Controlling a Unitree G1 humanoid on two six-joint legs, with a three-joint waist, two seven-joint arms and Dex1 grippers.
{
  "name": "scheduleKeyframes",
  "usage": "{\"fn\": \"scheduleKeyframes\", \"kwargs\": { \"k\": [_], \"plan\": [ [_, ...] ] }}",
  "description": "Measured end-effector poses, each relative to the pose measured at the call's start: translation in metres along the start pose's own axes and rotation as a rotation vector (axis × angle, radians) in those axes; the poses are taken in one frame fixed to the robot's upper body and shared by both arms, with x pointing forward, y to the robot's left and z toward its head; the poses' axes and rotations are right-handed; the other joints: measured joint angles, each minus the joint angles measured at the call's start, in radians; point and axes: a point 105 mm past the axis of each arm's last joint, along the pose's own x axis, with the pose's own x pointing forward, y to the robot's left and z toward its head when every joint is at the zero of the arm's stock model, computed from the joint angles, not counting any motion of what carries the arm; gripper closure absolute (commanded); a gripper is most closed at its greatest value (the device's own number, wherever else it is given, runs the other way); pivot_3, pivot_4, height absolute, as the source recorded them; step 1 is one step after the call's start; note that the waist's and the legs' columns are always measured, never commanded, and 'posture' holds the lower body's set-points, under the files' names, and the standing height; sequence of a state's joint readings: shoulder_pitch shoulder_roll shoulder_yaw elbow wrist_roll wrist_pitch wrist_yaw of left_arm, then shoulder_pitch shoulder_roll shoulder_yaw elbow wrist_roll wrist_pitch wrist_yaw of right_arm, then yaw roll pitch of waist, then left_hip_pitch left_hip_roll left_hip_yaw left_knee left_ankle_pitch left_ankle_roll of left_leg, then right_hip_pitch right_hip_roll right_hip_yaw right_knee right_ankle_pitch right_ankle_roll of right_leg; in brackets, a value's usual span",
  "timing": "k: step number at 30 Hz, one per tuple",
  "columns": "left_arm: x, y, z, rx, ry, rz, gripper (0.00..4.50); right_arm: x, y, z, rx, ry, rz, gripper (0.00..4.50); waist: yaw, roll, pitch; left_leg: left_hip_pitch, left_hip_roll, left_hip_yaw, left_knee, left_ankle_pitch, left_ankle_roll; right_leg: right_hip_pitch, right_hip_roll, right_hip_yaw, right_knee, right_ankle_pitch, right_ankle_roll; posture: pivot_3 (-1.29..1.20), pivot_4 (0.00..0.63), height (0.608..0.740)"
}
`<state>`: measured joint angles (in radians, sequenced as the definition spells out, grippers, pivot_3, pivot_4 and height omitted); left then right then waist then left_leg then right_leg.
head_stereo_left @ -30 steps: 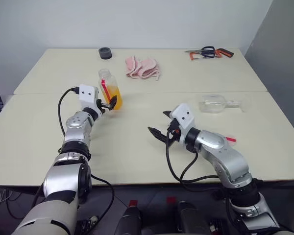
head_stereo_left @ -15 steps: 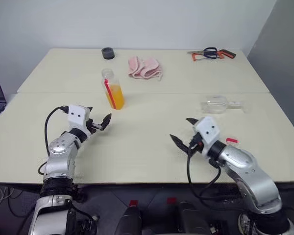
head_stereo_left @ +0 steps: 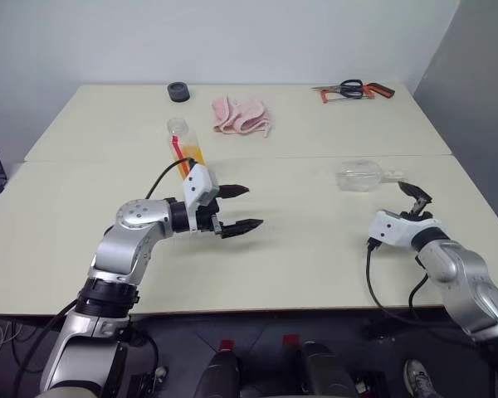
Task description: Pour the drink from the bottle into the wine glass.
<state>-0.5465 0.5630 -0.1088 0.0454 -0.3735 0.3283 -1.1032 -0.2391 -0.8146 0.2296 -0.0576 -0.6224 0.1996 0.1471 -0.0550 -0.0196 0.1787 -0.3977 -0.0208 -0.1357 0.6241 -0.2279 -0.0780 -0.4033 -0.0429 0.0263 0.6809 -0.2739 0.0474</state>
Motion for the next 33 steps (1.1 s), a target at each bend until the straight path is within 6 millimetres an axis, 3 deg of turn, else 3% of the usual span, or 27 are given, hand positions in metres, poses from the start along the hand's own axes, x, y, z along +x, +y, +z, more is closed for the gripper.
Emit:
{"fn": "scheduleKeyframes", "kwargs": {
  "k": [10, 21, 24, 33],
  "plan": [
    [0.007, 0.001, -0.012, 0.001, 0.011, -0.037, 0.04, 0.049, 0.006, -0.028, -0.136, 0.039, -0.008, 0.00, -0.003, 0.000, 0.000, 0.001, 0.000, 0.009, 0.001, 0.000, 0.000, -0.001, 0.000, 0.008, 0.000, 0.001, 0.001, 0.00, 0.150, 0.740],
    [0.010, 0.003, -0.014, 0.019, 0.010, -0.048, 0.04, 0.093, -0.005, -0.021, -0.259, 0.027, -0.032, 0.00, -0.012, 0.000, 0.000, 0.002, 0.000, 0.013, 0.001, 0.000, 0.000, -0.002, 0.000, 0.013, 0.000, 0.001, 0.001, 0.00, 0.150, 0.740],
    [0.010, 0.004, -0.013, 0.024, 0.010, -0.047, 0.00, 0.096, -0.003, -0.026, -0.270, 0.053, -0.018, 0.60, -0.015, 0.000, 0.000, 0.002, 0.000, 0.013, 0.001, 0.000, 0.001, -0.002, 0.000, 0.013, 0.000, 0.001, 0.001, 0.00, 0.150, 0.740],
    [0.011, 0.005, -0.012, 0.014, 0.015, -0.041, 0.00, 0.096, -0.002, -0.033, -0.244, 0.084, -0.010, 3.86, -0.017, 0.000, 0.000, 0.002, 0.000, 0.013, 0.001, -0.001, 0.001, -0.002, 0.000, 0.014, 0.000, 0.001, 0.001, 0.00, 0.150, 0.740]
  ]
}}
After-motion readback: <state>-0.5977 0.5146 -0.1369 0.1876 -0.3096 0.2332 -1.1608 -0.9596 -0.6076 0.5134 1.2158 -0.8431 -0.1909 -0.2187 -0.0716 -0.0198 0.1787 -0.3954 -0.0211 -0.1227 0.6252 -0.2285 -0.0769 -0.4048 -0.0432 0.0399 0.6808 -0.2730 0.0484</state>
